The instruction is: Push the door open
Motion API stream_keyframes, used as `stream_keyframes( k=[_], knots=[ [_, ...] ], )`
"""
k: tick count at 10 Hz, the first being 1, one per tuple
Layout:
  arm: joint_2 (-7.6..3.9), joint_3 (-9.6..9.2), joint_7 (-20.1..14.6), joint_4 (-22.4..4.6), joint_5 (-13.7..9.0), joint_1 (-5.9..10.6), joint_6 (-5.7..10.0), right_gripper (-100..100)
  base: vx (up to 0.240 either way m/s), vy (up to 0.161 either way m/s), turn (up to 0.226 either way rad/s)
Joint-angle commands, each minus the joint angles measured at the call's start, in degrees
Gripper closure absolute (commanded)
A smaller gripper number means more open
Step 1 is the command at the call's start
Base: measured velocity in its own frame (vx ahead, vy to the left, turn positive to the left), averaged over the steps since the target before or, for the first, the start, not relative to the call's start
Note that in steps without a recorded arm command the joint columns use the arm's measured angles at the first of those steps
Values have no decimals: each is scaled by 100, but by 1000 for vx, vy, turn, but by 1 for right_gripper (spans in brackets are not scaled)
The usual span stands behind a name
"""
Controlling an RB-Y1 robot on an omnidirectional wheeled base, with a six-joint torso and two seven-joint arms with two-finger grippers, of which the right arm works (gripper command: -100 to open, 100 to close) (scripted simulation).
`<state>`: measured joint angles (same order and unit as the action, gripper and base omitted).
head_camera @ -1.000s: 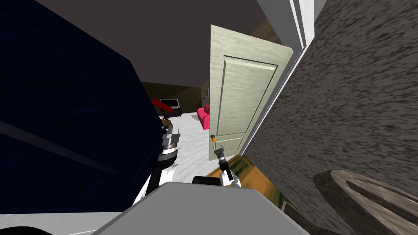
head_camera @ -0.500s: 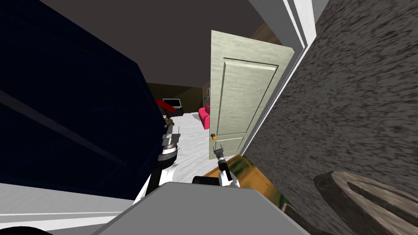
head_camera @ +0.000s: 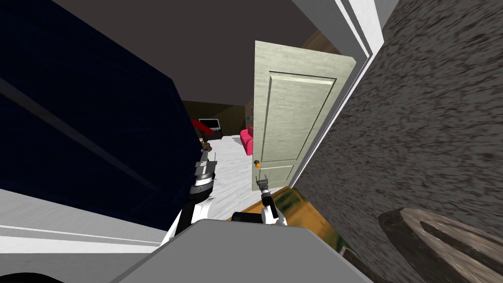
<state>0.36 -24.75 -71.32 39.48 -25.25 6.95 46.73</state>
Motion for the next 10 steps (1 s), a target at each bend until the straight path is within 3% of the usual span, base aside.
stream_keyframes(
  k=[1,2,3,6,8,10],
  knots=[
    [38,-17,-217,-7,-77,2,0,-100,-40,-17,42],
    [23,-11,-121,1,-47,-2,-4,-100,-19,-8,8],
    [-124,4,-154,-13,-59,7,5,-100,95,43,28],
    [-227,32,-164,-37,-73,23,21,-100,216,37,26],
    [-197,53,-171,-53,-83,35,31,-100,188,18,22],
    [-81,72,-177,-69,-92,46,42,-100,189,22,25]
  ],
)
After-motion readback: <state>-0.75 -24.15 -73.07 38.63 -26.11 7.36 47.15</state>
